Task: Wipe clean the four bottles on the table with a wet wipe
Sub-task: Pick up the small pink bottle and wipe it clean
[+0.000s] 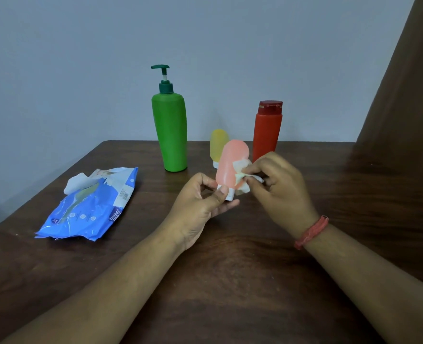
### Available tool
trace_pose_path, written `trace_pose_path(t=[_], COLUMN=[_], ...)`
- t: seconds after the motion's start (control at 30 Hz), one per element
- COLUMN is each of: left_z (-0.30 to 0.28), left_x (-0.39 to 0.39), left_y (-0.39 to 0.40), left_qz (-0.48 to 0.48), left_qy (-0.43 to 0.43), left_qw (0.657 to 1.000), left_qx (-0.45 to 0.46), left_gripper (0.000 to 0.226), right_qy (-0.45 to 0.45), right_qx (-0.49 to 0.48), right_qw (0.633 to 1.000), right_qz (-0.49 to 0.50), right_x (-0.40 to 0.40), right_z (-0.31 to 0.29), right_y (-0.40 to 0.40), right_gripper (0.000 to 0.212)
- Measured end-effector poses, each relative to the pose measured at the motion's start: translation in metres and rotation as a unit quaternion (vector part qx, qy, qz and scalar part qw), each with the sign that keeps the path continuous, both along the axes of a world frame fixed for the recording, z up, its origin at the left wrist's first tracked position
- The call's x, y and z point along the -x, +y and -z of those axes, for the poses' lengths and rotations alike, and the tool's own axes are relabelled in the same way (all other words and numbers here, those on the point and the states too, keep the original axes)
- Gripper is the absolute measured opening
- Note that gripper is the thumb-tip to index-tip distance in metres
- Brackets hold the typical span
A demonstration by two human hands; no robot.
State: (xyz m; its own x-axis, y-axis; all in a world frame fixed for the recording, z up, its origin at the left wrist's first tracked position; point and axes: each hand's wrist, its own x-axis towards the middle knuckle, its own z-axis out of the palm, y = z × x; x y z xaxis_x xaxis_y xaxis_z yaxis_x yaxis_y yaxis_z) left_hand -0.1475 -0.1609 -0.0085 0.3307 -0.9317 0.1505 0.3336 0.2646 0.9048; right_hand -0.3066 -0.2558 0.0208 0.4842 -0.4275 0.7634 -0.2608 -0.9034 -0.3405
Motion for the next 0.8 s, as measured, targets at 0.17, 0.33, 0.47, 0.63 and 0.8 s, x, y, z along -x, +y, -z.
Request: trace_pose_path(t=[0.17,0.33,0.47,0.63,0.8], left_z=[-0.0016,-0.0023,-0.0038,-0.0045,-0.0025], left_x=[-0.0044,0.0009,-0.0029,-0.0002,-0.0037], left_y=[0.002,0.001,0.0028,0.0026,0.0027], left_qz=[-0.023,-0.012,-0.025,-0.019,-0.026], left_qy=[0.013,0.009,0.023,0.015,0.001], left_qw=[1.0,1.0,0.999,1.0,1.0], left_qx=[0.001,-0.006,-0.015,-0.013,-0.017], left_gripper=[0.029,0.03,0.028,0.029,0.029], right_qy=[0.074,0.003,0.073,0.027,0.048], right_qx=[0.012,0.007,0.032,0.032,0.041], right_qw=[0.995,1.0,0.995,0.998,0.997], right_qz=[-0.063,-0.012,-0.066,-0.044,-0.05], right_x=[-0.0022,-0.0012,-0.0064,-0.0044,-0.0056], right_z=[0.0039,0.0023,0.0086,0.0053,0.0077], right_y=[0.0035,0.0008,0.0059,0.0032,0.0035], right_gripper=[0.01,0.009,0.01,0.009,0.007])
